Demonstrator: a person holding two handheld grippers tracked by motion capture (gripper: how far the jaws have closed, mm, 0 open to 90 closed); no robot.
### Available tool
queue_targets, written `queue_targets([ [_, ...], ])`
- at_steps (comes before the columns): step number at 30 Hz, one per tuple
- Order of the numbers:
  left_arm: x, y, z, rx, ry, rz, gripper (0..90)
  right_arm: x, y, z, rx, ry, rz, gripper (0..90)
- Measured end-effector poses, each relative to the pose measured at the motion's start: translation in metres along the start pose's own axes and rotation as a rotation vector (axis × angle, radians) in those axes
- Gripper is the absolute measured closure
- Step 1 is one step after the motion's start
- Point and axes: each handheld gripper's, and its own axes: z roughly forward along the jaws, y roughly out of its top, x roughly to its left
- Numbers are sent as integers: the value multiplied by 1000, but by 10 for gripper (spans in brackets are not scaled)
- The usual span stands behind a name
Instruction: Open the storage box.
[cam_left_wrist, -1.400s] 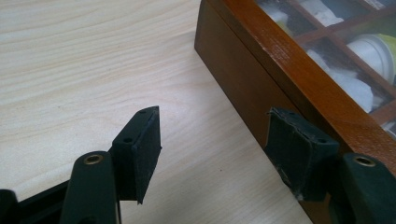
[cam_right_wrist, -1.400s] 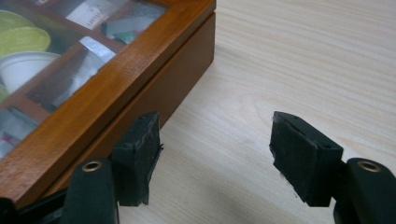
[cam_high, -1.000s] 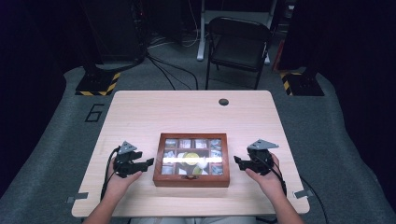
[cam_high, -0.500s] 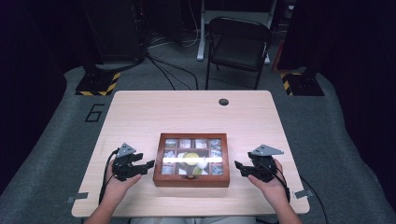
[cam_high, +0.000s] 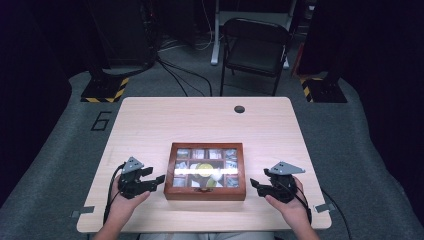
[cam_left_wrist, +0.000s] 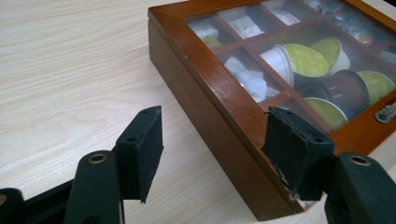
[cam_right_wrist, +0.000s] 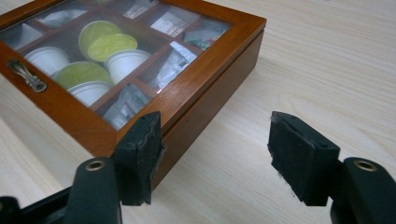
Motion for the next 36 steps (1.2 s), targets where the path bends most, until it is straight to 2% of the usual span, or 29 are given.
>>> queue_targets([
  [2,-2,-1,-2,-1,-2,2,377,4,-2,-1,4,10,-19,352],
  [6,-8,-4,-4,9,-7,21,378,11,-3,-2,-2,24,-23,352],
  [9,-12,-6,-5,7,-10,28,378,18,-4,-3,1,54,-44,349],
  [13,-15,-8,-7,9,-20,28,378,21,-5,-2,5,66,-51,335],
  [16,-17,-10,-8,21,-28,34,377,24,-6,1,11,95,-45,329],
  [23,-25,-14,-7,10,-28,48,376,27,-6,2,11,108,-50,320],
  [27,-29,-16,-8,21,-47,50,375,29,-7,4,17,117,-48,316],
  [31,-32,-19,-8,23,-52,53,375,34,-11,6,45,127,-55,317],
  [33,-34,-20,-7,22,-53,55,375,35,-11,7,43,132,-58,317],
  [36,-37,-21,-6,24,-56,54,375,38,-13,11,69,138,-78,320],
])
